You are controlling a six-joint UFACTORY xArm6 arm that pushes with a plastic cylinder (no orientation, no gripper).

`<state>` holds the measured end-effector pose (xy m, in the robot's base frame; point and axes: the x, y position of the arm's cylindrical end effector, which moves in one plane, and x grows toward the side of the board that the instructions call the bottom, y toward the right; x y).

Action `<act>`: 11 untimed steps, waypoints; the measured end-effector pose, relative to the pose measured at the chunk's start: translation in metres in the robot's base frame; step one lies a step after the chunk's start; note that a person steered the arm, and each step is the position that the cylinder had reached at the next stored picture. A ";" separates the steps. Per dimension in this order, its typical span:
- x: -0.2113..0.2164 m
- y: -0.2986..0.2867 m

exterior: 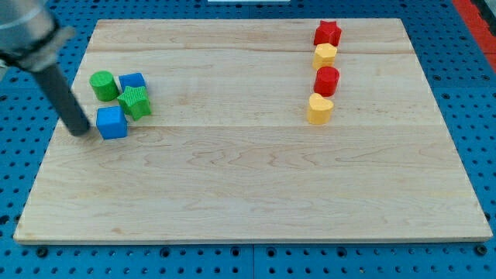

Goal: Move the blue cube away from the green star

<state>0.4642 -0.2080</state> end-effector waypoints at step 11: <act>-0.031 0.108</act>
